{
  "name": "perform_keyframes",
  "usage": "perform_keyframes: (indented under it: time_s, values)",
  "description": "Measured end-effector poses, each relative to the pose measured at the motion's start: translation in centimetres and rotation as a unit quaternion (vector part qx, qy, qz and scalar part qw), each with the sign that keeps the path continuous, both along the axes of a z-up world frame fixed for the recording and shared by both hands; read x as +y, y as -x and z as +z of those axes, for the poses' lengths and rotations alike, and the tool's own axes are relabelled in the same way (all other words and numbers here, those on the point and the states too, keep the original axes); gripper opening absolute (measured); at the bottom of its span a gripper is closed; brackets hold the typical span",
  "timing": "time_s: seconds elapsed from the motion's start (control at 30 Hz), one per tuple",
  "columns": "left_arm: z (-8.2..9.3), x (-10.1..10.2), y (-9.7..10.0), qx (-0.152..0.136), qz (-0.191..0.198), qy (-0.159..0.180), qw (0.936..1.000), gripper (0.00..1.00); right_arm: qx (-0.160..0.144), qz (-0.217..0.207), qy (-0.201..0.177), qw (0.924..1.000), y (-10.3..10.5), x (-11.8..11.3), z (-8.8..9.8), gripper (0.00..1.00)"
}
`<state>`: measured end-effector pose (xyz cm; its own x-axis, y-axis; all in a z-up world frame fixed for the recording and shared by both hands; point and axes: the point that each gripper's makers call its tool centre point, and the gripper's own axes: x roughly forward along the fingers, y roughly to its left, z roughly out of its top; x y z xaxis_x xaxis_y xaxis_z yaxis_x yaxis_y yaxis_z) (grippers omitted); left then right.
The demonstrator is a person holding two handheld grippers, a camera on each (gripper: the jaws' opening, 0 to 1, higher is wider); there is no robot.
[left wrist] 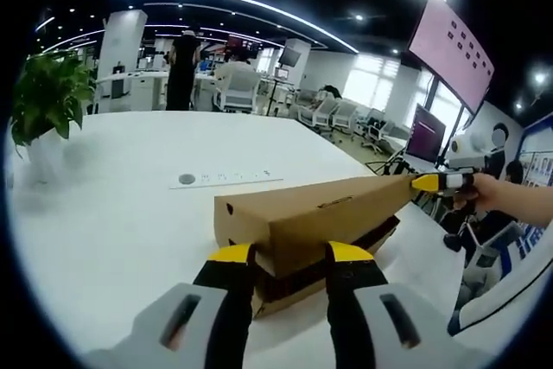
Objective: Operate the shoe box by opening the lid, removing the specified soft item, and placing it in the target area until the item is outside and the box remains undamaged.
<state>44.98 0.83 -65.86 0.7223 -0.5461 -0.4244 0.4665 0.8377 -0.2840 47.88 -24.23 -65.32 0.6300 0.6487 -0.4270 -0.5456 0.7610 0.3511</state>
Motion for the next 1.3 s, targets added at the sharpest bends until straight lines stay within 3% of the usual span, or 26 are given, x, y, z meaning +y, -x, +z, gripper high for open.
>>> perform_keyframes:
  time_s: [1.23,1.3]
  values:
    - [2.7,0.1,-2.0,-0.014,0.013,0.025,0.9995,0.31,-0.017,-0.005,-0.015,0.9997,-2.0,-0.2,2.4,0.35]
    - [2.9,0.0,-2.1,-0.017,0.011,0.013,0.9997,0.31,-0.018,-0.005,-0.016,0.9997,-2.1,-0.2,2.5,0.35]
